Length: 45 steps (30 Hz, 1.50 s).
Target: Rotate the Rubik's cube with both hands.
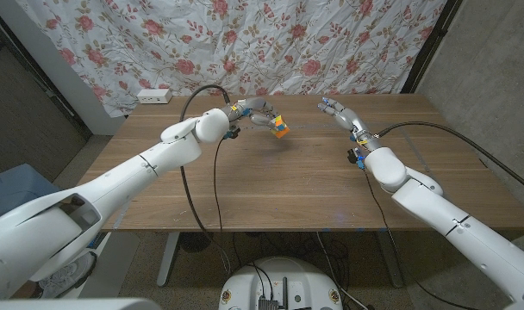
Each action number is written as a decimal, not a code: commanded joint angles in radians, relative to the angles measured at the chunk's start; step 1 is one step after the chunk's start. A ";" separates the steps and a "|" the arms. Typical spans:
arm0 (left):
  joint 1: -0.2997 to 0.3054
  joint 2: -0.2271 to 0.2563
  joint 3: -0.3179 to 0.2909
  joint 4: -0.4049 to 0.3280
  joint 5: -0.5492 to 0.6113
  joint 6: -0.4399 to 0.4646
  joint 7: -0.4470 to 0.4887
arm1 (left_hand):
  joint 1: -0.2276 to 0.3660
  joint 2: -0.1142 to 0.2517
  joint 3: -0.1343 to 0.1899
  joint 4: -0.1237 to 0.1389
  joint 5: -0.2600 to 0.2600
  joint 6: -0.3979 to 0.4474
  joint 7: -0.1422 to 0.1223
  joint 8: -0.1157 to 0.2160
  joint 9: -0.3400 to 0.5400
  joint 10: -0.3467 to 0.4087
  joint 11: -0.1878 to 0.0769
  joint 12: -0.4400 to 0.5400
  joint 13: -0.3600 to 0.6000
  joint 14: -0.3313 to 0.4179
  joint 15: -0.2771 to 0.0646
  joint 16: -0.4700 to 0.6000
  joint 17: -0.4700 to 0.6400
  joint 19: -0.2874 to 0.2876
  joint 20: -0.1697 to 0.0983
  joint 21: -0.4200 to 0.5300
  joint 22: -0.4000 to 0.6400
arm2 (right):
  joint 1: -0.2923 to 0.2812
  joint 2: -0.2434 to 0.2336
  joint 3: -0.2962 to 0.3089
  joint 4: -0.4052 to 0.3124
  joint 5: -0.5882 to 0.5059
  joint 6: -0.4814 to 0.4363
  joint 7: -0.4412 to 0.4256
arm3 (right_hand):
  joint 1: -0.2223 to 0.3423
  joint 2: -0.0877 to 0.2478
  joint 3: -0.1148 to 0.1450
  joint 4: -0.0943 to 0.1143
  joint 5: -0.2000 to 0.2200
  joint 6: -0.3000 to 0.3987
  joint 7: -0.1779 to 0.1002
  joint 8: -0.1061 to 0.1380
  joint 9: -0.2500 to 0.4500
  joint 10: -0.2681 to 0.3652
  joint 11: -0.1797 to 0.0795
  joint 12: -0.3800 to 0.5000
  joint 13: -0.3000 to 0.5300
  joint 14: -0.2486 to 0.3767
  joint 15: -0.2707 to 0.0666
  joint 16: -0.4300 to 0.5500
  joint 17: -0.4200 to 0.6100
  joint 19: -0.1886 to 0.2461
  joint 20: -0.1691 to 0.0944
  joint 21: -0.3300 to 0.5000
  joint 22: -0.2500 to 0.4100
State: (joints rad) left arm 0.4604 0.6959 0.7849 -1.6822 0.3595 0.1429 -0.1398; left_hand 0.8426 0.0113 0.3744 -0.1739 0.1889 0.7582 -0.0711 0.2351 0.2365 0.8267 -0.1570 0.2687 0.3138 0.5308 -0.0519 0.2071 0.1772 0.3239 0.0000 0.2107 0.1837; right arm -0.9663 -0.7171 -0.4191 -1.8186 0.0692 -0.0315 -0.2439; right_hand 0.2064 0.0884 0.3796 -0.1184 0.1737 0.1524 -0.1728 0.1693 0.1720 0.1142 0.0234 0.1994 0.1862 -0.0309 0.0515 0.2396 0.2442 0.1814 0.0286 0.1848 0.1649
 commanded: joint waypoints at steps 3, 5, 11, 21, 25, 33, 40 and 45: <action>-0.050 0.024 0.026 0.015 0.121 -0.037 -0.098 | 0.001 0.031 0.003 0.004 0.004 0.047 0.001 0.005 0.001 0.072 -0.067 0.001 0.002 0.003 -0.123 -0.003 0.001 0.001 -0.002 0.001 0.002 | 0.027 0.035 0.009 0.100 0.145 0.094 0.049 | -0.017 -0.003 -0.005 0.007 -0.001 -0.015 0.000 0.002 0.004 0.001 0.002 -0.002 0.002 -0.007 -0.002 0.000 0.005 -0.009 -0.005 -0.003 0.003; -0.058 0.025 0.028 0.025 0.129 -0.049 -0.112 | 0.000 0.032 0.003 0.005 0.004 0.048 -0.001 0.005 0.001 0.073 -0.067 0.001 0.002 0.002 -0.123 -0.003 0.002 0.000 -0.003 0.000 0.002 | 0.032 0.049 0.009 0.132 0.168 0.128 0.060 | -0.020 -0.002 -0.006 0.008 -0.001 -0.020 0.001 0.002 0.003 0.000 0.002 -0.002 0.002 -0.008 -0.004 -0.001 0.005 -0.010 -0.007 -0.003 0.003; -0.076 0.022 0.041 0.047 0.167 -0.073 -0.148 | -0.001 0.032 0.002 0.005 0.004 0.048 -0.004 0.005 0.001 0.074 -0.067 0.000 0.003 -0.001 -0.125 -0.005 0.002 -0.009 -0.003 -0.003 0.002 | 0.041 0.070 0.005 0.176 0.199 0.163 0.062 | -0.025 0.002 -0.007 0.011 0.000 -0.025 0.005 0.002 0.003 0.001 0.002 -0.002 0.002 -0.010 -0.008 -0.001 0.006 -0.011 -0.012 -0.003 0.003; -0.084 0.013 0.054 0.075 0.211 -0.068 -0.186 | -0.007 0.030 -0.002 0.006 0.003 0.043 -0.009 0.001 0.002 0.070 -0.067 -0.005 0.001 -0.012 -0.126 -0.009 0.001 -0.026 -0.002 -0.009 0.001 | 0.062 0.098 -0.002 0.245 0.243 0.219 0.082 | -0.035 0.006 -0.009 0.014 0.000 -0.031 0.009 0.005 0.003 0.001 0.002 -0.003 0.001 -0.008 -0.009 -0.001 0.006 -0.012 -0.013 -0.001 0.002; -0.087 0.012 0.056 0.081 0.225 -0.070 -0.192 | -0.008 0.030 -0.003 0.007 0.004 0.041 -0.013 0.000 0.002 0.069 -0.067 -0.006 0.001 -0.017 -0.128 -0.011 0.001 -0.032 -0.002 -0.011 0.001 | 0.067 0.112 -0.002 0.271 0.264 0.240 0.089 | -0.038 0.006 -0.011 0.015 0.001 -0.031 0.014 0.006 0.003 0.001 0.003 -0.003 0.001 -0.006 -0.012 0.000 0.007 -0.012 -0.014 -0.001 0.002; -0.103 0.002 0.068 0.104 0.252 -0.076 -0.217 | -0.013 0.028 -0.006 0.007 0.004 0.027 -0.028 -0.008 0.003 0.060 -0.067 -0.012 0.001 -0.027 -0.128 -0.015 0.001 -0.044 0.000 -0.014 0.000 | 0.073 0.148 0.008 0.326 0.338 0.298 0.126 | -0.048 0.005 -0.015 0.016 0.001 -0.033 0.026 0.008 0.003 0.001 0.003 -0.003 0.001 0.000 -0.012 0.002 0.007 -0.010 -0.017 0.000 0.002; -0.097 0.000 0.068 0.111 0.256 -0.065 -0.223 | -0.016 0.027 -0.008 0.008 0.004 0.020 -0.034 -0.011 0.003 0.052 -0.067 -0.016 0.001 -0.034 -0.128 -0.017 0.001 -0.051 0.001 -0.016 0.000 | 0.082 0.162 -0.001 0.347 0.341 0.309 0.124 | -0.055 0.006 -0.018 0.018 0.002 -0.027 0.028 0.012 0.003 0.000 0.004 -0.004 0.001 0.004 -0.012 0.003 0.007 -0.010 -0.018 0.001 0.002; -0.097 -0.001 0.074 0.111 0.258 -0.055 -0.242 | -0.018 0.027 -0.009 0.008 0.004 0.015 -0.033 -0.013 0.003 0.047 -0.067 -0.018 0.002 -0.040 -0.128 -0.019 0.001 -0.055 0.002 -0.017 -0.001 | 0.090 0.176 -0.001 0.376 0.371 0.326 0.148 | -0.058 0.007 -0.019 0.019 0.002 -0.026 0.030 0.012 0.003 -0.002 0.004 -0.004 0.001 0.007 -0.014 0.004 0.008 -0.008 -0.022 0.002 0.002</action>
State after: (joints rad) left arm 0.3645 0.6990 0.8500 -1.5811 0.6040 0.0737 -0.3551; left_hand 0.8425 0.0113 0.3660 -0.1661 0.1871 0.7520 -0.0773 0.2210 0.2349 0.8212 -0.1626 0.2542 0.3133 0.4963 -0.0504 0.1956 0.1772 0.2735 0.0035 0.1951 0.1813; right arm -0.8907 -0.5716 -0.4170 -1.4984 0.3906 0.2569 -0.1271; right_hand 0.1519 0.0983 0.3631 -0.1019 0.1739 0.1229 -0.1464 0.1778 0.1724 0.1142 0.0232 0.1958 0.1863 -0.0320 0.0355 0.2397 0.2487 0.1694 0.0160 0.1849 0.1649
